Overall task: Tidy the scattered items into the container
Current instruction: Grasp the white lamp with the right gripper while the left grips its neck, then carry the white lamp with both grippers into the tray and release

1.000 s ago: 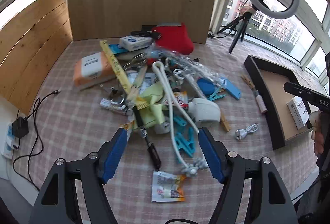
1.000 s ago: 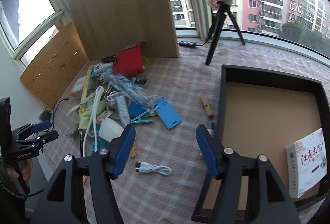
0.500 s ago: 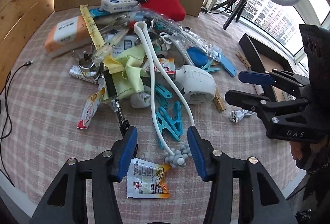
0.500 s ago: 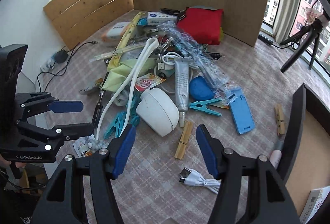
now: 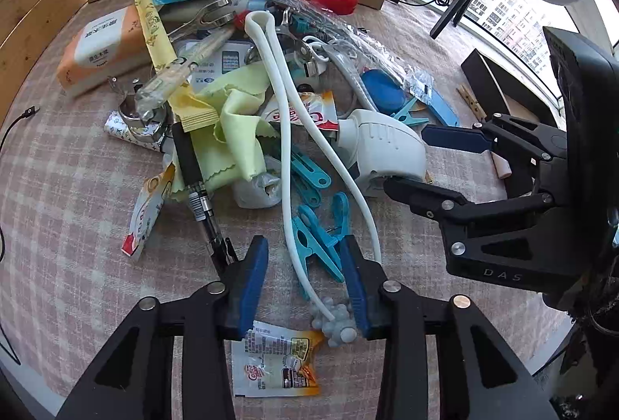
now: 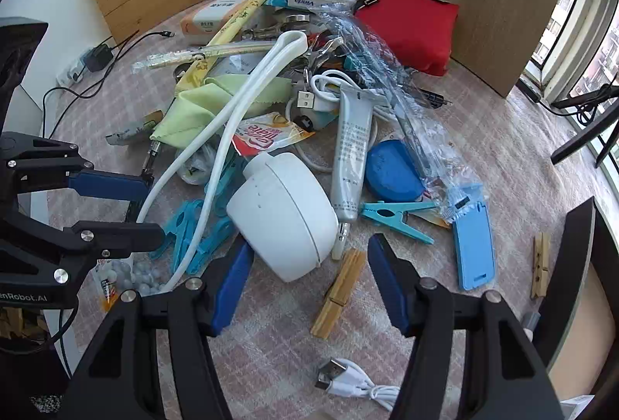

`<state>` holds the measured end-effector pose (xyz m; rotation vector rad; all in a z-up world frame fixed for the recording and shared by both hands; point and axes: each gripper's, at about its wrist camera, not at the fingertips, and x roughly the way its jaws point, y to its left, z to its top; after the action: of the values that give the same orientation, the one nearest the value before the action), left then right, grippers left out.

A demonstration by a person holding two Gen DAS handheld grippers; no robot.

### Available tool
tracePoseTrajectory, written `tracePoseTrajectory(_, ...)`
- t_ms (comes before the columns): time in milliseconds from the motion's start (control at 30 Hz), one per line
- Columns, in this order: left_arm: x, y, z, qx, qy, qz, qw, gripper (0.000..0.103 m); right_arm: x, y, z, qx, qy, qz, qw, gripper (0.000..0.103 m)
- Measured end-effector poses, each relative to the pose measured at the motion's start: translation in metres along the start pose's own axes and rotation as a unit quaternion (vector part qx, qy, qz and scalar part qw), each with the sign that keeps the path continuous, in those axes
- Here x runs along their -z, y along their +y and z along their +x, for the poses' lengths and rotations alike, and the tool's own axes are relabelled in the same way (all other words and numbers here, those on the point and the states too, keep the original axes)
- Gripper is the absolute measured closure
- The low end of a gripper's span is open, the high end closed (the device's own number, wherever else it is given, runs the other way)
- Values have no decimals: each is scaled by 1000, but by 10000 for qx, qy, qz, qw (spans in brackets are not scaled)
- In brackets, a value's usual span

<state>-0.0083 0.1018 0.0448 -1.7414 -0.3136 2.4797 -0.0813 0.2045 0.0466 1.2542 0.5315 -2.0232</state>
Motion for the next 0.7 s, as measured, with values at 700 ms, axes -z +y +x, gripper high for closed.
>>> tracePoseTrajectory(700,-11,-5,-18,288,-456,-121,9985,99,15,-27,-25,-458,-350,1135,9919,72)
